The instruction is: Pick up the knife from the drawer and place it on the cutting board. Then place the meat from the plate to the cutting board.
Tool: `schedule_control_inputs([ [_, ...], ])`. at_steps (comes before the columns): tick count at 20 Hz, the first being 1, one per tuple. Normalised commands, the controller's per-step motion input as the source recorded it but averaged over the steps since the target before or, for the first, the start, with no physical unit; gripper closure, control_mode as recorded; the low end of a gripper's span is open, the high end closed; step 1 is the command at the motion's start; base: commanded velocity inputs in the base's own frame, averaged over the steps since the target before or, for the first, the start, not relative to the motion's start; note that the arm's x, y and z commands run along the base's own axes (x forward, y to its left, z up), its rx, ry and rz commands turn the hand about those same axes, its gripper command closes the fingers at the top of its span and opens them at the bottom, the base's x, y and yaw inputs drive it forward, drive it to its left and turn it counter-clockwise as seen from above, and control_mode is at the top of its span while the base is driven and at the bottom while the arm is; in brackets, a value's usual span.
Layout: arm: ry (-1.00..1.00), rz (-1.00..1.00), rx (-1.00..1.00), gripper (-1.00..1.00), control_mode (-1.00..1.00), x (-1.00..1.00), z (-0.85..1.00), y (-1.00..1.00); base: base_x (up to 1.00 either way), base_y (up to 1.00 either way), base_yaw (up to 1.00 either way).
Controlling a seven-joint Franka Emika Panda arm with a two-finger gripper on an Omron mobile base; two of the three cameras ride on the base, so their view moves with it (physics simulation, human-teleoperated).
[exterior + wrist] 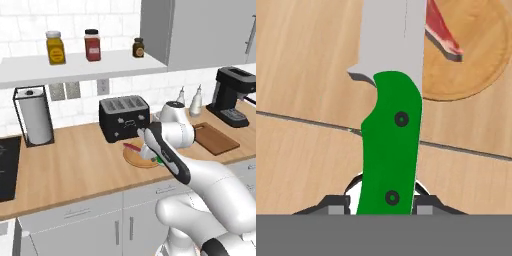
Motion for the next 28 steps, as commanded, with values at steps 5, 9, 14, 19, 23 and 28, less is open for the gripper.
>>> schedule_control_inputs([
  [5, 0.00, 0.00, 0.00, 1.00, 1.00, 0.00, 0.00, 0.00, 0.53, -1.00, -0.09],
  [9, 0.00, 0.00, 0.00, 1.00, 1.00, 0.00, 0.00, 0.00, 0.66, -0.91, -0.03],
  [14, 0.00, 0.00, 0.00, 1.00, 1.00, 0.00, 0.00, 0.00, 0.42, -0.38, 0.09],
  [19, 0.00, 0.00, 0.00, 1.00, 1.00, 0.00, 0.00, 0.00, 0.02, 0.15, 0.09],
  [23, 0.00, 0.00, 0.00, 1.00, 1.00, 0.00, 0.00, 0.00, 0.00, 0.83, -0.01],
  [28, 0.00, 0.00, 0.00, 1.00, 1.00, 0.00, 0.00, 0.00, 0.12, 0.77, -0.01],
])
